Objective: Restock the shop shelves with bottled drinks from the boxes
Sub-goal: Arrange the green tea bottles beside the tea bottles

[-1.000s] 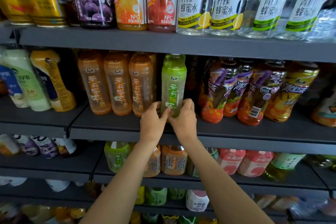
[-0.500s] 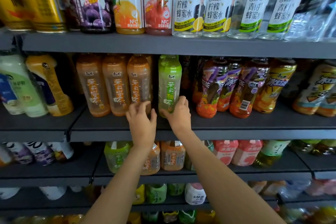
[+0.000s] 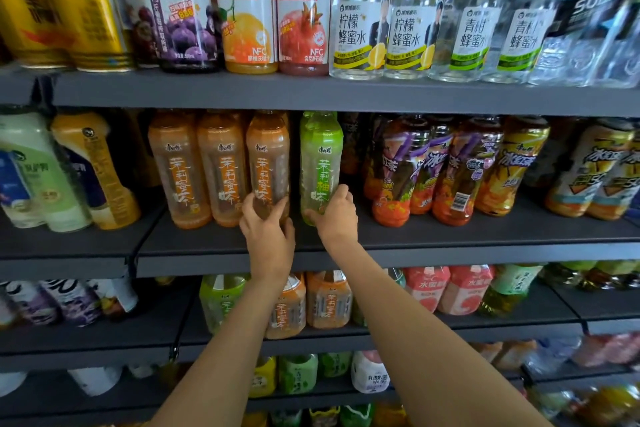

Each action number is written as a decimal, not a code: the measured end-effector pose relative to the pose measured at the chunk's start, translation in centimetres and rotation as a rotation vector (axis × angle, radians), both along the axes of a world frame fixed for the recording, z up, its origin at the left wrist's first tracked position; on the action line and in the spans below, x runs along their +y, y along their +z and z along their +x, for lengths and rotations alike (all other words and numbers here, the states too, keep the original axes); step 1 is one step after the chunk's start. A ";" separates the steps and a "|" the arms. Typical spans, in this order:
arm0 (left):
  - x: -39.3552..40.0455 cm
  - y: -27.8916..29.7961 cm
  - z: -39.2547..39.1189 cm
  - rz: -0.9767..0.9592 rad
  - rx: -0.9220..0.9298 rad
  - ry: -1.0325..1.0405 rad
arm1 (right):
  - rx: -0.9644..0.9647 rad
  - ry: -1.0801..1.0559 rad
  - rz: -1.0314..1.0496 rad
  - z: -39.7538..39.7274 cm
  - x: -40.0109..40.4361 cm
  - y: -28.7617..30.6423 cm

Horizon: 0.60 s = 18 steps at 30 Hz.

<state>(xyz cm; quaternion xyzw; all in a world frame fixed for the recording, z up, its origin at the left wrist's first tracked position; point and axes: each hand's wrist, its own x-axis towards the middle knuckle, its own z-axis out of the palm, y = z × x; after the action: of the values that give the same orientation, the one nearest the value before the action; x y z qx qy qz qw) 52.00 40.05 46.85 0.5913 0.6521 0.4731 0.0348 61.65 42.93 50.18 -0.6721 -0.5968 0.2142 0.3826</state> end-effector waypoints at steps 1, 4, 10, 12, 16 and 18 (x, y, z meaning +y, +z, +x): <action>0.1 -0.1 0.0 0.000 0.003 0.001 | -0.005 -0.003 -0.002 0.0 0.0 0.0; 0.1 0.0 0.1 -0.019 0.010 0.005 | -0.002 -0.006 0.003 0.0 -0.1 -0.1; 0.2 -0.3 0.1 -0.026 0.060 0.014 | -0.012 0.003 0.001 0.1 -0.1 0.0; 0.2 -0.2 0.2 -0.043 0.062 0.024 | -0.017 0.007 -0.008 0.1 0.0 0.1; 0.3 0.3 0.6 -0.084 0.069 0.039 | -0.061 0.037 -0.048 0.5 0.2 -0.1; 0.4 0.4 0.6 -0.099 0.086 0.031 | -0.104 0.073 -0.074 0.9 0.1 -0.3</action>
<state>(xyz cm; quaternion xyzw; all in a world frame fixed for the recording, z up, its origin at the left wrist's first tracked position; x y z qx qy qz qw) 52.57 40.41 47.30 0.5984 0.6848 0.4149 0.0285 62.53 43.02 49.86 -0.6737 -0.6316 0.2148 0.3180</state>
